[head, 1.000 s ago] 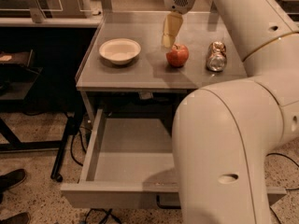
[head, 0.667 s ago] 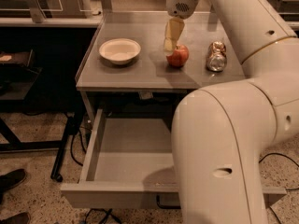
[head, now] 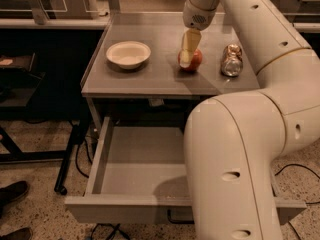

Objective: Place apple into top drawer

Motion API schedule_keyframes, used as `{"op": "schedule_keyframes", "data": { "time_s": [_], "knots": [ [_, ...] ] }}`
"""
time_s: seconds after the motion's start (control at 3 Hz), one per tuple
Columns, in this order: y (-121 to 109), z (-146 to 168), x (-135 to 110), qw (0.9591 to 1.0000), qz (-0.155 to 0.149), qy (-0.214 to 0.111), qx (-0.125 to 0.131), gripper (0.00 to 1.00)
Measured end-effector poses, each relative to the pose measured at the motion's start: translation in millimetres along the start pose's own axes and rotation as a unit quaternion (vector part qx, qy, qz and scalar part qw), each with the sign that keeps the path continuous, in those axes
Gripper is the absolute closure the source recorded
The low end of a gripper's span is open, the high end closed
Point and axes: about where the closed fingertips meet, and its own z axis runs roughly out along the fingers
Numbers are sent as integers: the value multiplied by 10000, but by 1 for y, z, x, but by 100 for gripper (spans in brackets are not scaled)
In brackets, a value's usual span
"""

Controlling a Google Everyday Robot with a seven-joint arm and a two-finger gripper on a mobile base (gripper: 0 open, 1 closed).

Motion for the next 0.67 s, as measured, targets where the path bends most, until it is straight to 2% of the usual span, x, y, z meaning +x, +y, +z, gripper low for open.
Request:
{"op": "schedule_keyframes", "data": {
  "time_s": [0.67],
  "knots": [
    [-4,23,20,9999,70,77,-111,0]
  ]
}}
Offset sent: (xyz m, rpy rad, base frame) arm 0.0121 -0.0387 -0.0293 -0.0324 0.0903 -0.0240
